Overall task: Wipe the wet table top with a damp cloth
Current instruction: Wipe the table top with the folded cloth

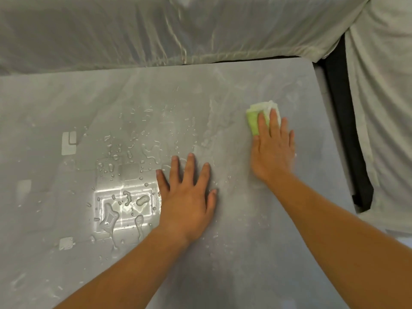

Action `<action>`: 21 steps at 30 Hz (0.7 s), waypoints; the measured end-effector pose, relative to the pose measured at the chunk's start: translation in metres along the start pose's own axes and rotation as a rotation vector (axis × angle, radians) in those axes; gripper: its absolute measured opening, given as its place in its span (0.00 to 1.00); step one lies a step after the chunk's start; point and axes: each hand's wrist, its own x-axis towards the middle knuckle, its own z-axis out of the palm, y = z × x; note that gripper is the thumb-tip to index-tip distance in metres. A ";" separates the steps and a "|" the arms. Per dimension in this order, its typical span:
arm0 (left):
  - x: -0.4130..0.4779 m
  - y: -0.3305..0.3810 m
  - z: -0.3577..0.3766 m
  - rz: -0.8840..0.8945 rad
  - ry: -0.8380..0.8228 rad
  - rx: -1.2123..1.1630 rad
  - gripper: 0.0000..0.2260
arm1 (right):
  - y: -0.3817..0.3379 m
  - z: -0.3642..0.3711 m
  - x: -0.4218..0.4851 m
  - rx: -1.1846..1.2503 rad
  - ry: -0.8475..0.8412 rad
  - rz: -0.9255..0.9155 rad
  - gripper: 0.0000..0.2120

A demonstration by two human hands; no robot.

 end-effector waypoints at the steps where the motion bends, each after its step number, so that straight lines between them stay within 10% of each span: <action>1: -0.001 0.000 0.002 0.004 0.002 0.006 0.26 | -0.006 0.003 -0.007 -0.012 0.007 0.003 0.26; 7: -0.002 0.002 0.000 -0.004 -0.021 0.035 0.29 | 0.013 0.007 -0.101 -0.113 -0.121 -0.474 0.26; 14: -0.001 0.004 -0.008 0.004 -0.046 0.095 0.31 | 0.051 -0.005 -0.024 -0.015 -0.002 0.023 0.26; 21: -0.009 0.048 0.001 0.121 -0.066 0.056 0.36 | 0.072 0.007 -0.145 -0.069 -0.112 -0.291 0.26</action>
